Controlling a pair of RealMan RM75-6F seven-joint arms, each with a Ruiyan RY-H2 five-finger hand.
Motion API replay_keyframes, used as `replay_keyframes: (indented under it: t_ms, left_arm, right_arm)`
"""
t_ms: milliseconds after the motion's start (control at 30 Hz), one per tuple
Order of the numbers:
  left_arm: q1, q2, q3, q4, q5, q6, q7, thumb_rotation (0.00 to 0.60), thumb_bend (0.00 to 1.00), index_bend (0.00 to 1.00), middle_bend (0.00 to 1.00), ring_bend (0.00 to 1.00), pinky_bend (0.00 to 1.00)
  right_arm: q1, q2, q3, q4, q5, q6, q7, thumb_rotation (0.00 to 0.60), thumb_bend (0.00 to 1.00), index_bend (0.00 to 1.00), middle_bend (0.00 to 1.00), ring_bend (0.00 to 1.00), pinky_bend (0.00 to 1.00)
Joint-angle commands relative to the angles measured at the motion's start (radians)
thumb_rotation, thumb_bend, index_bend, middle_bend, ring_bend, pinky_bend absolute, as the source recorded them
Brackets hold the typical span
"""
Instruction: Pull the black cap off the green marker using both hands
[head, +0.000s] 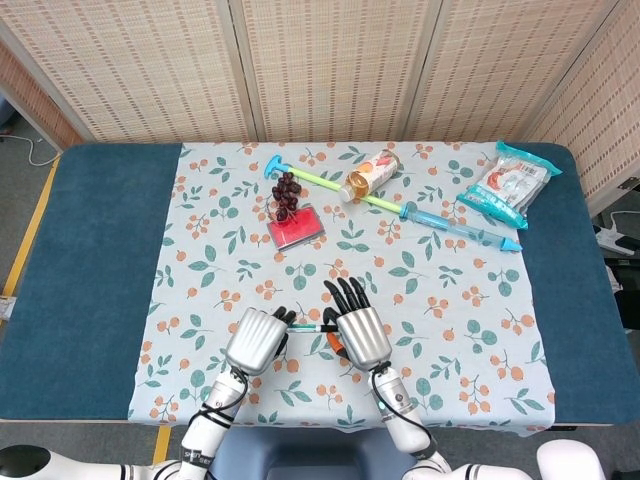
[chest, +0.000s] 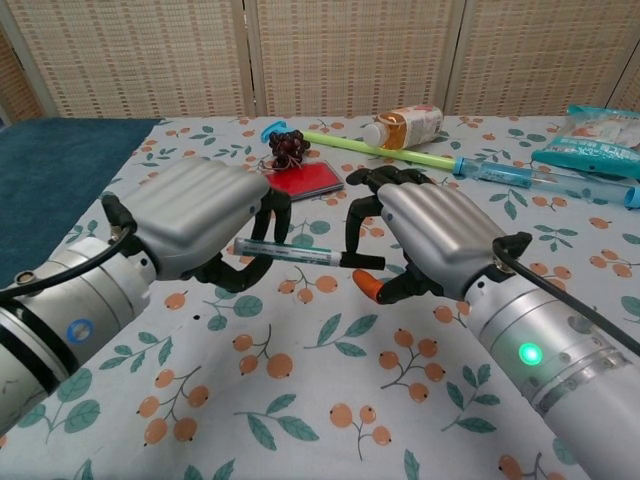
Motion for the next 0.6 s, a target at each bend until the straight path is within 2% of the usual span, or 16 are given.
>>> replay_keyframes:
  t_ms: [33, 233, 600]
  left_arm:
    - [0.000, 0.001, 0.002, -0.003, 0.003, 0.001, 0.001, 0.600, 0.61, 0.90, 1.00, 0.91, 1.00]
    - [0.002, 0.002, 0.006, -0.011, 0.009, 0.004, 0.001, 0.600, 0.61, 0.90, 1.00, 0.91, 1.00]
    - [0.006, 0.002, 0.006, -0.007, 0.007, 0.003, -0.004, 0.600, 0.61, 0.90, 1.00, 0.91, 1.00]
  right_arm:
    - [0.000, -0.002, 0.000, 0.002, 0.000, 0.002, -0.001, 0.600, 0.24, 0.52, 0.08, 0.00, 0.00]
    - [0.001, -0.007, 0.002, 0.007, 0.003, 0.003, -0.004, 0.600, 0.25, 0.59, 0.09, 0.00, 0.00]
    - [0.002, -0.011, 0.006, 0.012, 0.002, 0.011, 0.003, 0.600, 0.37, 0.69, 0.14, 0.00, 0.00]
